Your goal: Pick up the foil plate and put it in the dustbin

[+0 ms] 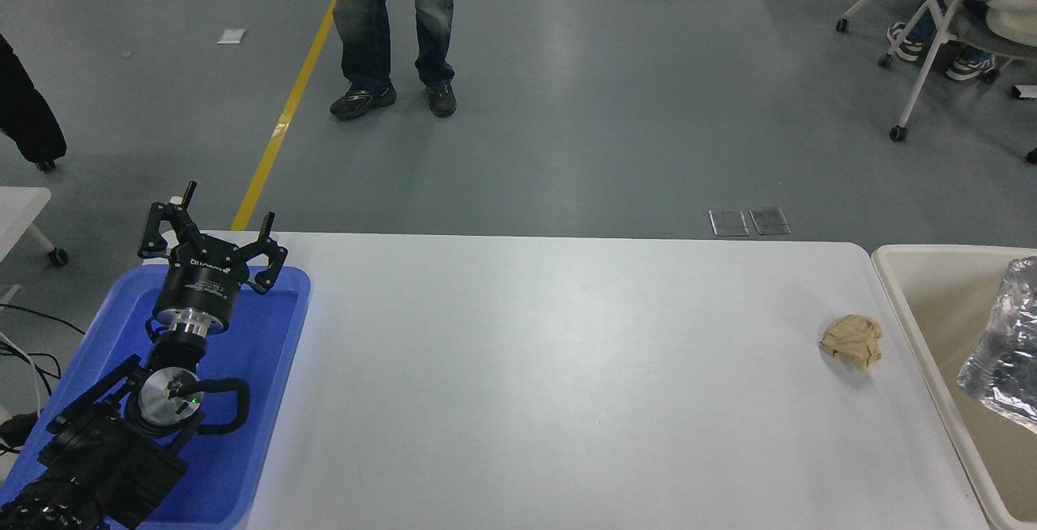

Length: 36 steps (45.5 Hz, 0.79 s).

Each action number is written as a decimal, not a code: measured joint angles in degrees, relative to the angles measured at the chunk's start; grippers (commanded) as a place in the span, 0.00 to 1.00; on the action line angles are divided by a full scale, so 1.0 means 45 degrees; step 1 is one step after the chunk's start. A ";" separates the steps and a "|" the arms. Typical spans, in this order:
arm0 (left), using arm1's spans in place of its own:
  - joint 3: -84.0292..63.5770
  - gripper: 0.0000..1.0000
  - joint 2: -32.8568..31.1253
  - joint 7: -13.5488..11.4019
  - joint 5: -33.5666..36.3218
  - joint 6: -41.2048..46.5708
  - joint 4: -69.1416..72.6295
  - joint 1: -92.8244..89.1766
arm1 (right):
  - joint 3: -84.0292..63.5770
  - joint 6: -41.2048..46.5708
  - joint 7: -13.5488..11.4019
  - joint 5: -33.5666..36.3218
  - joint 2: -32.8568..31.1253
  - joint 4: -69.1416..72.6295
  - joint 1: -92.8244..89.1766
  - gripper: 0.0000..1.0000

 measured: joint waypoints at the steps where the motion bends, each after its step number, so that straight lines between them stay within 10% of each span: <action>1: 0.0000 1.00 0.0000 0.0000 -0.0001 0.0000 0.0000 0.0000 | 0.0002 -0.0004 0.0000 0.0001 0.0007 -0.0004 -0.0018 0.00; 5: 0.0000 1.00 0.0000 0.0000 -0.0001 -0.0001 0.0000 0.0000 | 0.0008 -0.0026 -0.0003 0.0011 0.0033 -0.0026 -0.0081 0.04; 17: -0.0005 1.00 0.0000 0.0001 -0.0003 -0.0003 0.0000 0.0000 | -0.0005 -0.0277 -0.0004 0.0081 0.0055 -0.0044 -0.0199 1.00; 36: -0.0010 1.00 0.0001 0.0001 -0.0009 -0.0003 0.0001 -0.0002 | -0.0162 -0.0512 0.0012 0.0118 0.0007 0.0206 0.0530 1.00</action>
